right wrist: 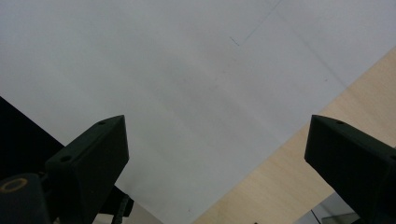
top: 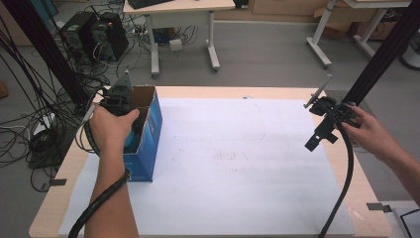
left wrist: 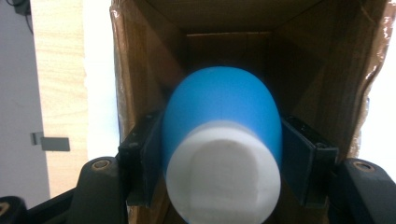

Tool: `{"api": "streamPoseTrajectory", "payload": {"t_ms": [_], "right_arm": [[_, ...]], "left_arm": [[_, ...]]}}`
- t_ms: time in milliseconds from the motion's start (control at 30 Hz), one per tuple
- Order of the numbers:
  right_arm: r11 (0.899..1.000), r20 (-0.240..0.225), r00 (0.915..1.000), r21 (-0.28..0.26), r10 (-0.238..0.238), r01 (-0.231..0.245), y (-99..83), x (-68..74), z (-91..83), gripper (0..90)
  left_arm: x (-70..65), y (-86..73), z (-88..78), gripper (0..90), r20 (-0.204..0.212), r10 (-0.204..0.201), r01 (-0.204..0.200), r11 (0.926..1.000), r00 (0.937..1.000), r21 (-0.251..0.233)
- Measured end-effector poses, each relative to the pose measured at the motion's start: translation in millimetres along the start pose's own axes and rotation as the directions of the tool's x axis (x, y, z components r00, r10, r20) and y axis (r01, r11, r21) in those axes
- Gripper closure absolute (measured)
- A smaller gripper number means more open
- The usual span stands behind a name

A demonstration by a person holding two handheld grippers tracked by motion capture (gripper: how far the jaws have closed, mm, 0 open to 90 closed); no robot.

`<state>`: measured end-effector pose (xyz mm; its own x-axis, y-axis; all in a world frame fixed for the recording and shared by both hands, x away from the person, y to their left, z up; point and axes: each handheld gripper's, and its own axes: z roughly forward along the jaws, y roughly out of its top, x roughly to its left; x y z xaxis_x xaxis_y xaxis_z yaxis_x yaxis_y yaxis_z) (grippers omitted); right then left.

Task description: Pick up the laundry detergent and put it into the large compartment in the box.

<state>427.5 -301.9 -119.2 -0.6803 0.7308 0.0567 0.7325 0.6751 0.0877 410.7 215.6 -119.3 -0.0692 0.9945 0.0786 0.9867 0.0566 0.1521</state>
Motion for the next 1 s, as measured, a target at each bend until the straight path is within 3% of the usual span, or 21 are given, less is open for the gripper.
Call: {"api": "streamPoseTrajectory", "payload": {"t_ms": [300, 600, 900, 1000], "right_arm": [[1.000, -0.002, 1.0000, -0.006, -0.009, 0.009, -0.7, 2.9, -0.6, 6.2], [1.000, 0.012, 0.9999, 0.000, -0.004, 0.004, -0.7, 7.8, -1.9, 6.2], [1.000, 0.021, 0.9998, 0.003, 0.003, -0.003, -0.9, 8.7, -3.2, 6.3], [1.000, 0.016, 0.9998, 0.000, 0.009, -0.009, -2.0, 6.1, -2.4, 6.3]], "left_arm": [[5.2, -6.7, -11.4, 24.4, 0.009, -0.019, 0.020, 0.9998, 0.9998, -0.011], [6.4, -20.3, -37.7, 15.9, 0.028, -0.018, 0.020, 0.9981, 0.9994, -0.058], [-0.9, -36.5, -66.6, 9.5, 0.062, -0.005, 0.012, 0.9932, 0.9981, -0.116], [-8.6, -40.4, -72.8, 8.8, 0.053, 0.001, 0.006, 0.9916, 0.9986, -0.129]]}}
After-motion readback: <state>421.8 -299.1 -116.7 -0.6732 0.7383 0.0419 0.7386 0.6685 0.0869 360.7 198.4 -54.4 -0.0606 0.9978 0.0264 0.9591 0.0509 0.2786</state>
